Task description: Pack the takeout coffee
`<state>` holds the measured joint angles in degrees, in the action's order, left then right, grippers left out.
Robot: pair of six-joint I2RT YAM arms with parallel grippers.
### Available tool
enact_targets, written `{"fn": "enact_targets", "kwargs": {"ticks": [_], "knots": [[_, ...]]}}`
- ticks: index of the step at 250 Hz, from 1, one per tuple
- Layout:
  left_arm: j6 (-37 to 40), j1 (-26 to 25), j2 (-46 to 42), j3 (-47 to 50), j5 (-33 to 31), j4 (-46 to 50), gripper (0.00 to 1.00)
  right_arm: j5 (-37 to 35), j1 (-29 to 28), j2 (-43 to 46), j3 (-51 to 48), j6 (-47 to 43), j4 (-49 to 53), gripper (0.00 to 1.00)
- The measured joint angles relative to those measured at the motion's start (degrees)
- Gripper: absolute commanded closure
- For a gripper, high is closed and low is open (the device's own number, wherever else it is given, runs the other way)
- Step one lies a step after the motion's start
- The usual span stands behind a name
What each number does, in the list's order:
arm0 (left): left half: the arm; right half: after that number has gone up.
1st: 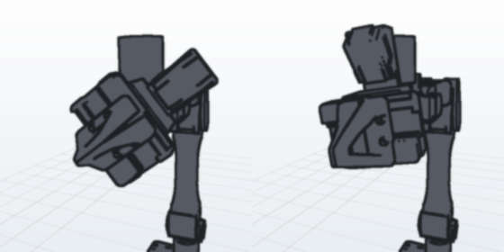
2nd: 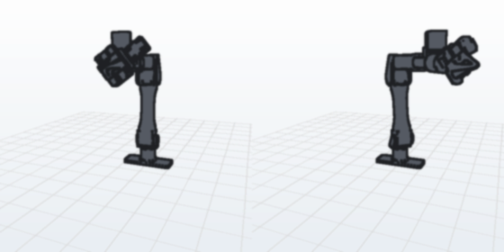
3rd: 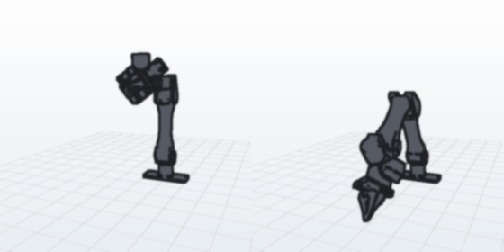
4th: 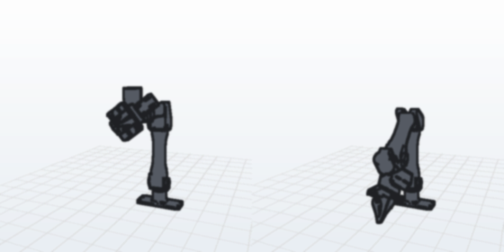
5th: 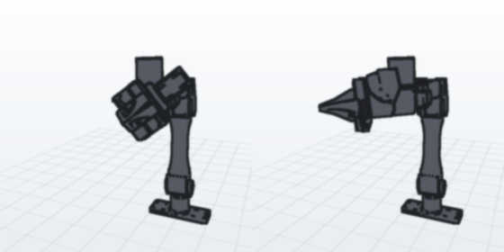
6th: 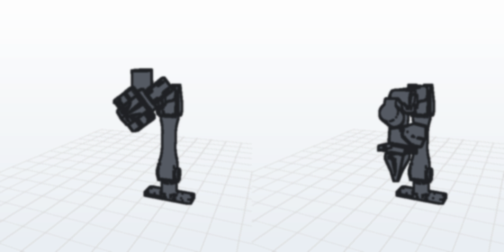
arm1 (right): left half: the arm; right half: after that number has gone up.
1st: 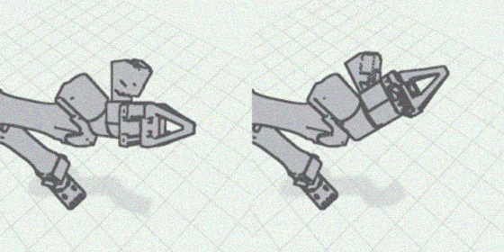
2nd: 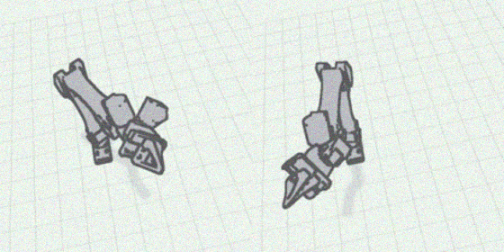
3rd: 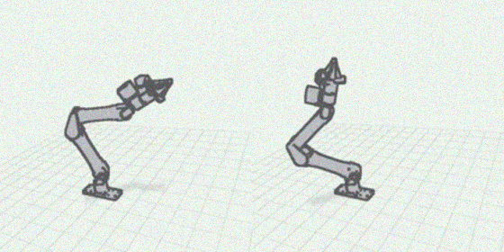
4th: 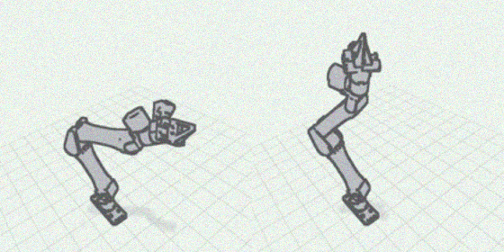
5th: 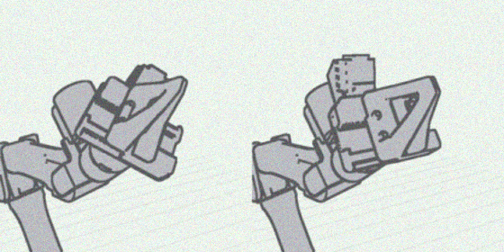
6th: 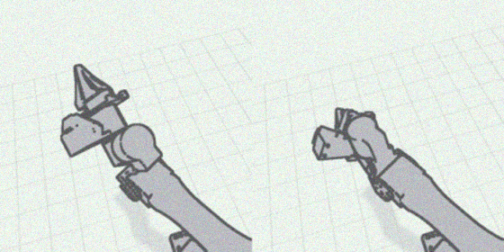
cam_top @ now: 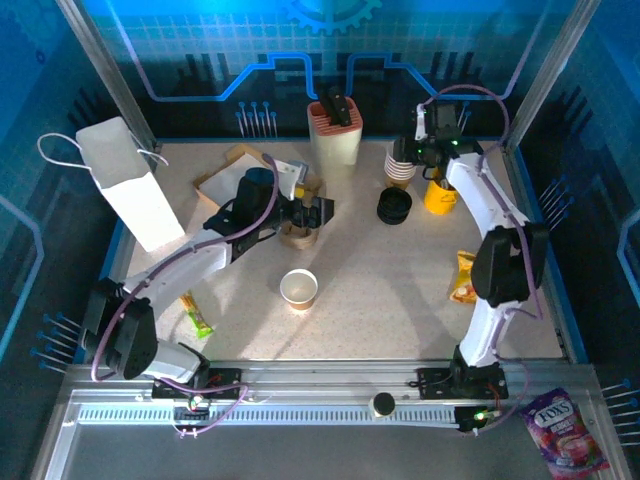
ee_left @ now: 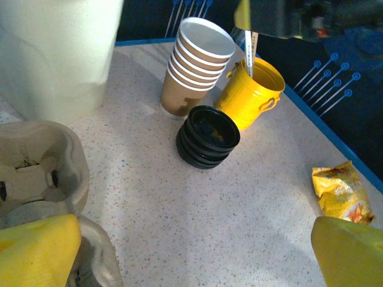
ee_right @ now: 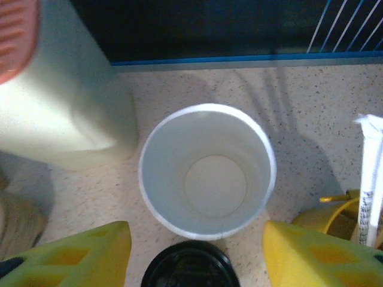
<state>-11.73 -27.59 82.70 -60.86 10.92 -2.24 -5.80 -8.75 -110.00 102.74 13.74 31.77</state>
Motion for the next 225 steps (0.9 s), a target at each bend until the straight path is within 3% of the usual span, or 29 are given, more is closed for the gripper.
{"fn": "enact_targets", "kwargs": {"ticks": [89, 140, 225], "knots": [[1.8, -0.6, 0.9, -1.1, 0.1, 2.1, 0.01, -7.8, 0.0, -10.8, 12.3, -4.0, 6.1, 0.45], [1.8, -0.9, 1.3, -1.6, 0.1, 2.0, 0.01, -9.5, 0.1, -13.9, 17.5, -6.0, 8.5, 0.55], [1.8, -1.2, 1.7, -1.6, 0.1, 2.0, 0.01, -11.0, 0.2, -16.7, 19.6, -6.9, 10.8, 0.64]]}}
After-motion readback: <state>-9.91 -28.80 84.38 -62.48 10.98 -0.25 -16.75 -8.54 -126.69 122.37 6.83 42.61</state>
